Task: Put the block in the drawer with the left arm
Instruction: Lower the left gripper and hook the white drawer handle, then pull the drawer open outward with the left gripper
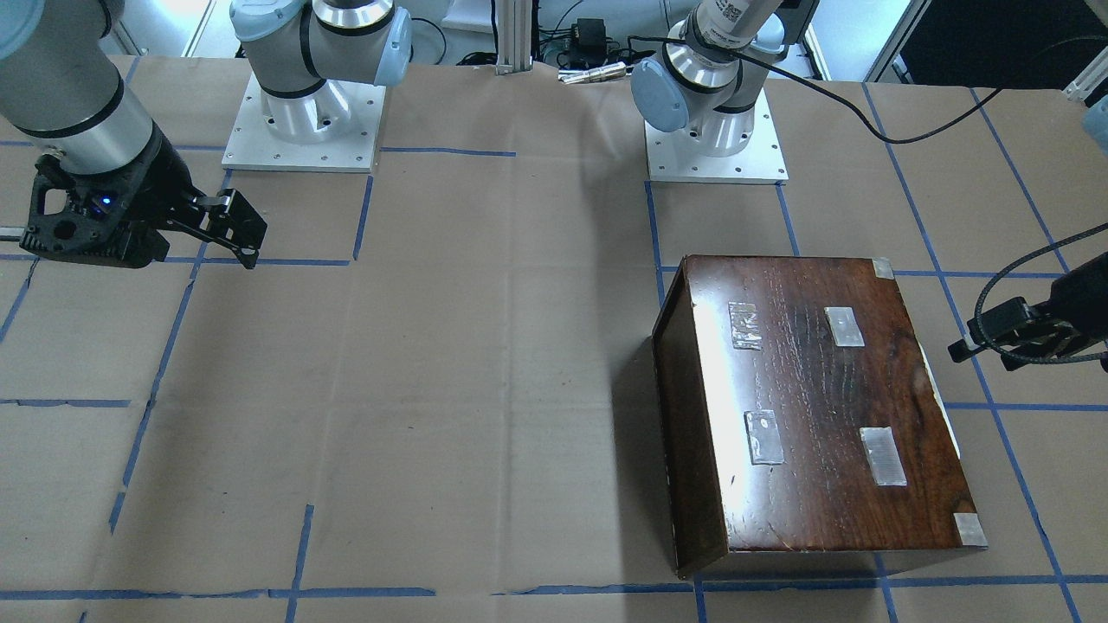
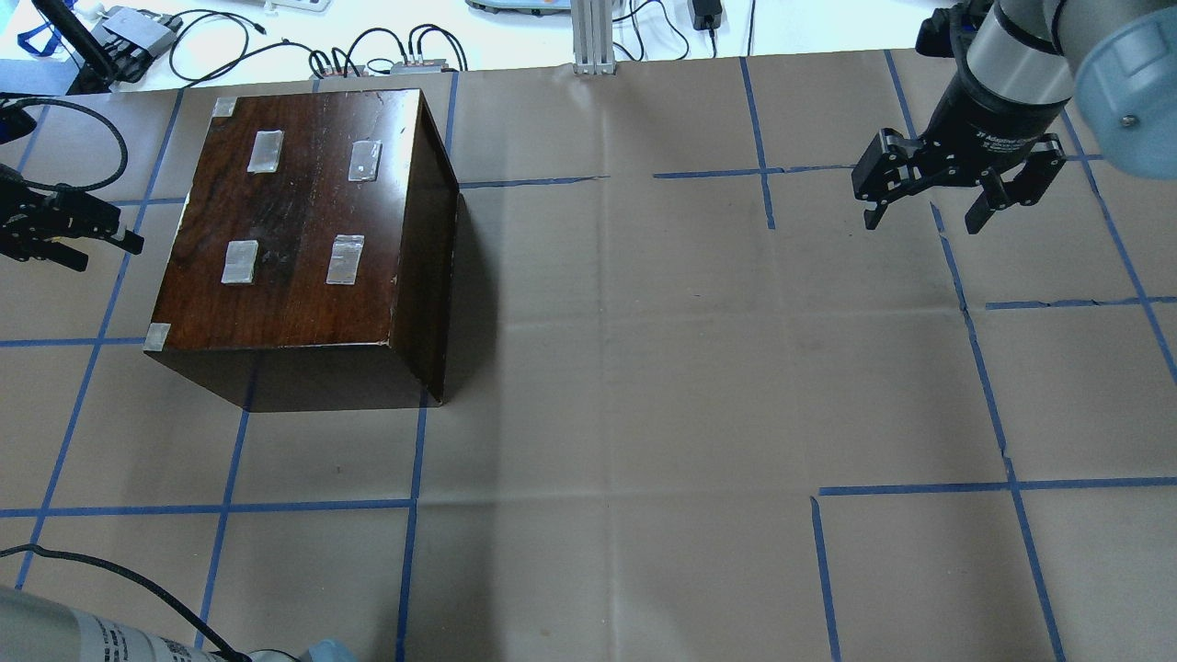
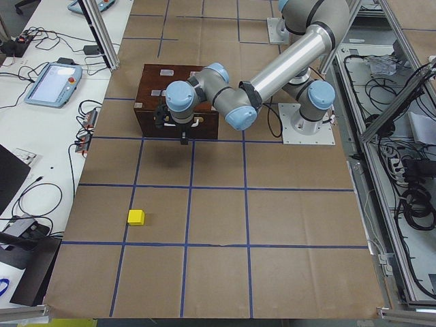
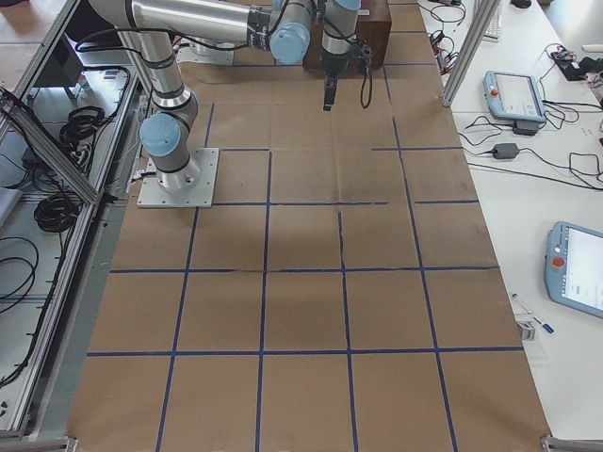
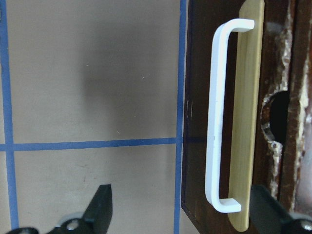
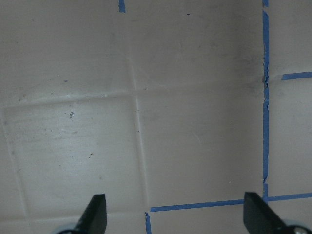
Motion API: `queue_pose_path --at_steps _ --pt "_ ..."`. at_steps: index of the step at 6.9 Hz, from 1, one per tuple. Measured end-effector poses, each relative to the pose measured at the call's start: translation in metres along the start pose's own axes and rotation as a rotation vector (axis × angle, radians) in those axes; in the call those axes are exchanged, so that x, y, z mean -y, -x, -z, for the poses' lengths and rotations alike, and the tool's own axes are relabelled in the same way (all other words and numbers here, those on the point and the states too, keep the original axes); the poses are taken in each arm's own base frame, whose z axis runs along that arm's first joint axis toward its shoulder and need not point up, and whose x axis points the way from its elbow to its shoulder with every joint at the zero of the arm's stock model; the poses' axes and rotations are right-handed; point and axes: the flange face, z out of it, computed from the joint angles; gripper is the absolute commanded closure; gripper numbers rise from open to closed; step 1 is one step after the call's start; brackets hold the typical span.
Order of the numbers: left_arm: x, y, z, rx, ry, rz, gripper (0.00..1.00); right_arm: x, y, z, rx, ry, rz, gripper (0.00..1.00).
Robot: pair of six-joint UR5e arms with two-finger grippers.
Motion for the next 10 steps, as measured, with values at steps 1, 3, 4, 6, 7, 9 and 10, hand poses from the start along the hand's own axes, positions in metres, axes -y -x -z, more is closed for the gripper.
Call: queue_pose_path --at_steps 1,3,4,6,7,9,10 --pt "0.003 0.002 -0.009 -0.008 0.008 0.003 0.02 0.000 0.000 0.000 0.000 0.000 0.000 0.00" --pt "0.007 0.002 -0.019 -0.023 0.017 0.006 0.02 0.000 0.000 0.000 0.000 -0.001 0.000 0.00" --pt "0.008 0.001 -0.022 -0.026 0.021 0.004 0.02 0.000 0.000 0.000 0.000 0.000 0.000 0.00" --pt "0.013 0.002 -0.034 -0.034 0.034 0.001 0.02 0.000 0.000 0.000 0.000 0.000 0.000 0.00" --pt "0.015 0.002 -0.039 -0.035 0.037 -0.003 0.02 0.000 0.000 0.000 0.000 0.001 0.000 0.00" --pt "0.018 0.003 -0.046 -0.036 0.041 -0.008 0.02 0.000 0.000 0.000 0.000 0.001 0.000 0.00" --pt "0.020 0.005 -0.050 -0.034 0.040 -0.009 0.02 0.000 0.000 0.000 0.000 0.000 0.000 0.00"
